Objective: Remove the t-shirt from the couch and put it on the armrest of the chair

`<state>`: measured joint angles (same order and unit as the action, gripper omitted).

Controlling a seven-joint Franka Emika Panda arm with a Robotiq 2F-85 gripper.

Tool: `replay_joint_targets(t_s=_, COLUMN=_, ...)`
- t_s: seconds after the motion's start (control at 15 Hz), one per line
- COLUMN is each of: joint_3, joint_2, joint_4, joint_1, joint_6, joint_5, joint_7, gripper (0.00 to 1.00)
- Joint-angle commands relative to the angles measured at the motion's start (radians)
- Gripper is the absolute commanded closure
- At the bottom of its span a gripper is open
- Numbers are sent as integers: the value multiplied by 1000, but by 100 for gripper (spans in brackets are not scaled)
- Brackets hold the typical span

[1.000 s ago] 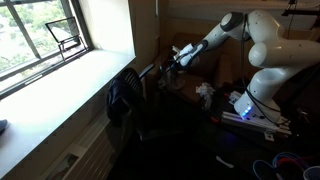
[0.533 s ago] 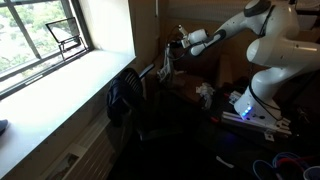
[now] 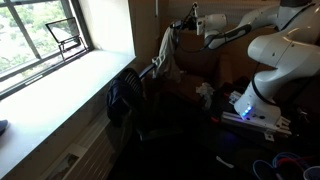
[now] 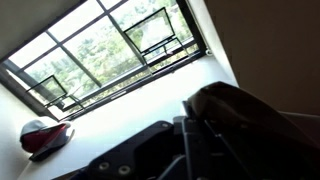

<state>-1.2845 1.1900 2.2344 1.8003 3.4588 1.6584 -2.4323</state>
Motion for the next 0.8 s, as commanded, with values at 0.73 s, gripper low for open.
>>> replay_joint_targets(t_s=0.73, joint_3=-49, joint_2=-197, joint_4=181, joint_1=-78, joint_6=-1, joint_5=178, joint_7=183, gripper=99)
